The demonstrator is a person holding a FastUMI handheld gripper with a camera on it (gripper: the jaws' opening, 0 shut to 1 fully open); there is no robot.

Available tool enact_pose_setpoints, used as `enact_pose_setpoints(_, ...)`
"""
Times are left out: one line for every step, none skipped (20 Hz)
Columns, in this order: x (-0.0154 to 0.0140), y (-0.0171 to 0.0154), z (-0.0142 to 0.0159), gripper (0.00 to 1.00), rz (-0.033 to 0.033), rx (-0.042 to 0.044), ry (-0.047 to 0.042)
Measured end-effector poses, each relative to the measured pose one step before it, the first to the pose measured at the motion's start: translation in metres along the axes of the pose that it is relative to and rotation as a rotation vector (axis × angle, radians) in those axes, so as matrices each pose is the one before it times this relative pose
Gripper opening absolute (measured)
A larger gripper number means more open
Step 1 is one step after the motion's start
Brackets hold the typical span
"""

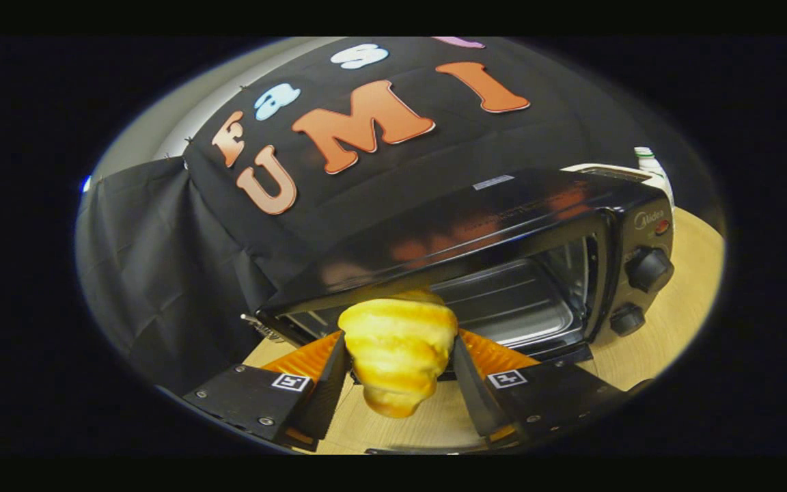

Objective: Open the toaster oven, put the food inside, and close the toaster oven door.

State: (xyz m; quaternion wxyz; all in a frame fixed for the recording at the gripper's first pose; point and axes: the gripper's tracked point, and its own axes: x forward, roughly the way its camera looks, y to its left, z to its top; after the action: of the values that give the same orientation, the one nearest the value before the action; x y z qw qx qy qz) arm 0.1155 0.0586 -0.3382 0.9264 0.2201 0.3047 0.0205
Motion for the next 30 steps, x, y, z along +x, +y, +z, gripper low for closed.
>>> enact_pose_setpoints(0.00474, -0.00404, 0.00015, 0.79, -0.01778, -0.00706, -0.00446)
enact_pose_setpoints(0.00362, -0.00139, 0.00281, 0.79, -0.01117, -0.01337, -0.00983)
enact_pose_setpoints(0.00325, -0.00274, 0.0023, 0.79, -0.01138, -0.01138, -0.00991)
enact_pose_setpoints(0.00414, -0.00115, 0.00255, 0.79, -0.00914, -0.01545, -0.0112)
enact_pose_setpoints(0.00439, -0.0019, 0.00084, 0.79, -0.01143, -0.00949, -0.00146)
enact_pose_setpoints(0.00459, 0.00213, -0.00391, 0.79, 0.00561, -0.00725, 0.01995)
enact_pose_setpoints(0.00305, 0.00033, -0.00368, 0.79, -0.00803, -0.0053, 0.01169)
enact_pose_setpoints(0.00238, -0.00045, -0.00424, 0.79, -0.00347, -0.01633, 0.01082)
enact_pose_setpoints(0.00099, -0.00205, -0.00239, 0.79, -0.01122, -0.01516, 0.00789)
enact_pose_setpoints(0.00085, -0.00114, -0.0022, 0.79, -0.00587, -0.00998, 0.00586)
enact_pose_setpoints(-0.00071, 0.00121, -0.00258, 0.79, 0.00013, -0.00135, 0.00941)
enact_pose_setpoints(0.00115, 0.00271, -0.00099, 0.79, 0.0068, 0.00459, 0.00795)
enact_pose_setpoints(0.00063, 0.00017, -0.00232, 0.79, 0.0007, 0.00759, 0.00822)
enact_pose_setpoints(0.00194, -0.00149, -0.00078, 0.79, -0.00748, -0.00053, 0.00381)
enact_pose_setpoints(0.00061, -0.00379, -0.00033, 0.79, -0.01556, -0.00861, 0.00249)
enact_pose_setpoints(0.00194, -0.0021, 0.00194, 0.79, -0.00849, -0.00598, -0.0016)
enact_pose_setpoints(0.00141, -0.00134, 0.00233, 0.79, -0.00681, -0.00122, -0.0013)
enact_pose_setpoints(0.00261, -0.00032, 0.00262, 0.79, -0.00322, -0.00213, -0.00212)
enact_pose_setpoints(0.00288, -0.00094, 0.00139, 0.79, -0.00833, 0.00358, 0.00395)
enact_pose_setpoints(0.00301, 0.00011, 0.00196, 0.79, 0.0009, 0.00316, -0.00148)
enact_pose_setpoints(0.00125, -0.00118, 0.00216, 0.79, -0.00564, 0.00175, -0.00546)
enact_pose_setpoints(0.001, -0.00176, 0.00146, 0.79, -0.00886, -0.00172, -0.00563)
enact_pose_setpoints(0.00198, -0.0008, 0.00264, 0.79, -0.00501, 0.00035, -0.01002)
enact_pose_setpoints(0.00386, -0.00227, 0.00273, 0.79, -0.01053, -0.00436, -0.00692)
enact_pose_setpoints(0.00542, -0.00214, -0.00094, 0.8, -0.01044, -0.00211, 0.00148)
enact_pose_setpoints(0.00399, -0.00243, -0.00013, 0.8, -0.00971, -0.00176, 0.00006)
enact_pose_setpoints(0.00275, -0.00145, -0.00098, 0.8, -0.00262, 0.00737, 0.00046)
enact_pose_setpoints(0.00312, 0.00142, 0.00048, 0.8, 0.00644, 0.00097, -0.00473)
enact_pose_setpoints(0.00179, 0.0008, -0.00183, 0.8, 0.00192, -0.02329, -0.00739)
enact_pose_setpoints(-0.00041, 0.00123, -0.00243, 0.8, -0.0013, -0.03027, -0.00477)
